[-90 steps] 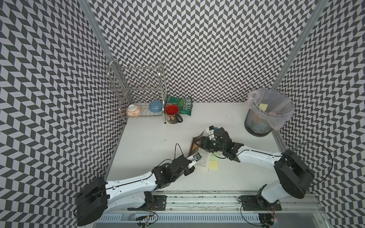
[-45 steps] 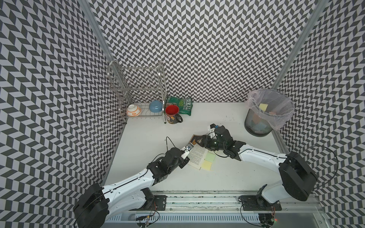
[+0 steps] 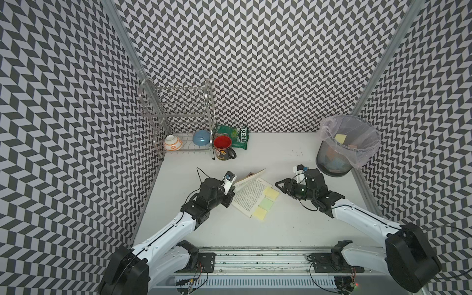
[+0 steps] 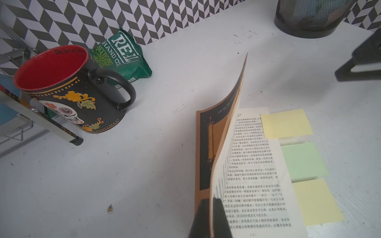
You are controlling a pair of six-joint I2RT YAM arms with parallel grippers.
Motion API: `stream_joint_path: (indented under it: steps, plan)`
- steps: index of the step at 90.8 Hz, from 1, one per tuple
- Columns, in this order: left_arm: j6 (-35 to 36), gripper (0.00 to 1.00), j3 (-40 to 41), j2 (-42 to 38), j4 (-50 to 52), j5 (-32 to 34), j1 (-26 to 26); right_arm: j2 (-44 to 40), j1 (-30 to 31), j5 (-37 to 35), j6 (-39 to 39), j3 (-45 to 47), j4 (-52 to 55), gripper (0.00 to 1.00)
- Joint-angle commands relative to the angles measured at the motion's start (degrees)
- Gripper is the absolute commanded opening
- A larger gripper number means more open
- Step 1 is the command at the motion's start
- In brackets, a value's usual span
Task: Peel off the used sticky note
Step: Tear off the note from the book.
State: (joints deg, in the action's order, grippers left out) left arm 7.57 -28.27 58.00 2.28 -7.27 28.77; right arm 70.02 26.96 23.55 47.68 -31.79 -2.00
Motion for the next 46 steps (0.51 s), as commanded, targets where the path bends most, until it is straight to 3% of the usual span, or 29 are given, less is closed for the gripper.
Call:
stream_joint_path:
  steps: [1,46]
  plan:
    - [-1.07,0.00,-1.76,0.37,1.12,-3.95,-0.51,0.61,-0.25,3.88,-1.41,2.45,-5.30,0.58]
    - [-1.70,0.00,-1.83,0.63,1.13,-2.75,-0.53,11.53,-0.25,3.16,6.75,6.87,-18.85,0.56]
